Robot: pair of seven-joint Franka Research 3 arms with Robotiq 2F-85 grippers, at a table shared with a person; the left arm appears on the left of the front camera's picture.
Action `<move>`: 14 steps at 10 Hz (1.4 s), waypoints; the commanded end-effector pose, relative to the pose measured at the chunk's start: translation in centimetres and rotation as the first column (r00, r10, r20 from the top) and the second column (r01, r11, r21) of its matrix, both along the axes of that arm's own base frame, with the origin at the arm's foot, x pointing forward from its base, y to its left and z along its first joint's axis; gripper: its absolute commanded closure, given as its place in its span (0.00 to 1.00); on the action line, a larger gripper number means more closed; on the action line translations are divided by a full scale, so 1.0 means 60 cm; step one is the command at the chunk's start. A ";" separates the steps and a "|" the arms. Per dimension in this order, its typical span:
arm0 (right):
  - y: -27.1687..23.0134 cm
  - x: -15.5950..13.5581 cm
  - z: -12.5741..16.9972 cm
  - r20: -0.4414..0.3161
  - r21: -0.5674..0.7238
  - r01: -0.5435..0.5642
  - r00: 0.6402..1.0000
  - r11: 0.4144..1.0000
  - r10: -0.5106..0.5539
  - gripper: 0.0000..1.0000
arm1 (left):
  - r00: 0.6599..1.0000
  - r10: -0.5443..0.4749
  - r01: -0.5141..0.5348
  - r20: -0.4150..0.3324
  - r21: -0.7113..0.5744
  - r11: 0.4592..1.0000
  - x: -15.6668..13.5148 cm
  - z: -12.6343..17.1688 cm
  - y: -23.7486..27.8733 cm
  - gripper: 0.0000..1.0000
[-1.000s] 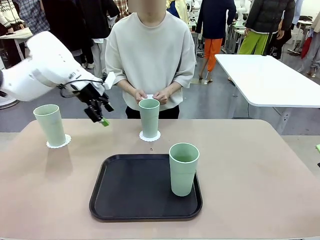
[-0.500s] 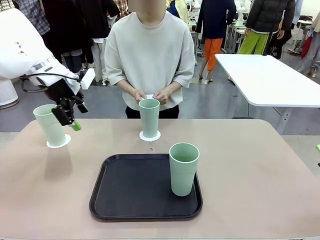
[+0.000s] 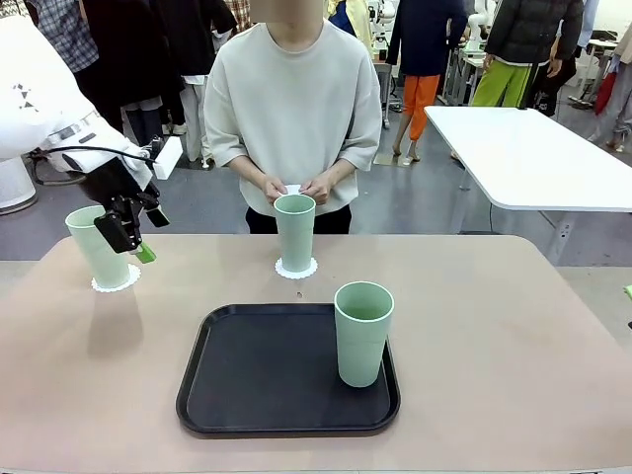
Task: Place coasters on the table and set cups on them.
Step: Take one Reusable plastic cup from the Flat Tray and place it on a coaster set by the human.
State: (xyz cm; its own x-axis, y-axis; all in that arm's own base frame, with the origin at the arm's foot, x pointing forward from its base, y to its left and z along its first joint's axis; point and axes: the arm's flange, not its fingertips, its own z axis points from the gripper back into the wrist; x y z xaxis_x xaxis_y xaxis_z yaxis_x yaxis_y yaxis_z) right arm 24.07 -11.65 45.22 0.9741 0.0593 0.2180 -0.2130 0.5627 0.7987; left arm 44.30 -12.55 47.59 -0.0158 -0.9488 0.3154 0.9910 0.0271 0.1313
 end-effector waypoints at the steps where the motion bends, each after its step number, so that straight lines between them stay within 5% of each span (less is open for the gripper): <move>1: 0.001 0.002 -0.003 0.016 0.021 -0.005 1.000 1.000 0.005 0.00 | 1.000 -0.006 0.006 0.010 0.011 1.000 0.009 0.003 0.000 0.00; 2: 0.001 0.002 -0.003 0.016 0.021 -0.005 1.000 1.000 0.005 0.00 | 1.000 0.000 0.000 0.000 0.000 1.000 0.000 0.000 0.000 0.00; 4: 0.001 0.002 -0.003 0.016 0.021 -0.005 1.000 1.000 0.005 0.00 | 0.945 0.291 -0.297 -0.147 -0.019 0.955 -0.042 0.057 -0.005 0.00; 5: 0.001 0.002 -0.003 0.016 0.021 -0.005 1.000 1.000 0.005 0.00 | 0.860 0.473 -0.482 -0.193 0.000 0.876 -0.065 0.090 0.004 0.00; 7: 0.001 0.002 -0.003 0.016 0.021 -0.005 1.000 1.000 0.005 0.00 | 0.668 0.682 -0.681 -0.298 0.125 0.722 -0.102 0.117 0.034 0.00; 10: 0.001 0.002 -0.003 0.016 0.021 -0.005 1.000 1.000 0.005 0.00 | 0.505 0.820 -0.806 -0.269 0.192 0.559 -0.100 0.099 0.079 0.00; 11: 0.001 0.002 -0.003 0.016 0.021 -0.005 1.000 1.000 0.005 0.00 | 0.506 0.819 -0.812 -0.272 0.170 0.558 -0.091 0.088 0.089 0.00; 12: 0.001 0.002 -0.003 0.016 0.021 -0.005 1.000 1.000 0.005 0.00 | 0.544 0.798 -0.791 -0.261 0.157 0.591 -0.107 0.116 0.074 0.00; 14: 0.001 0.002 -0.003 0.016 0.021 -0.005 1.000 1.000 0.005 0.00 | 0.544 0.798 -0.791 -0.261 0.157 0.591 -0.107 0.116 0.074 0.00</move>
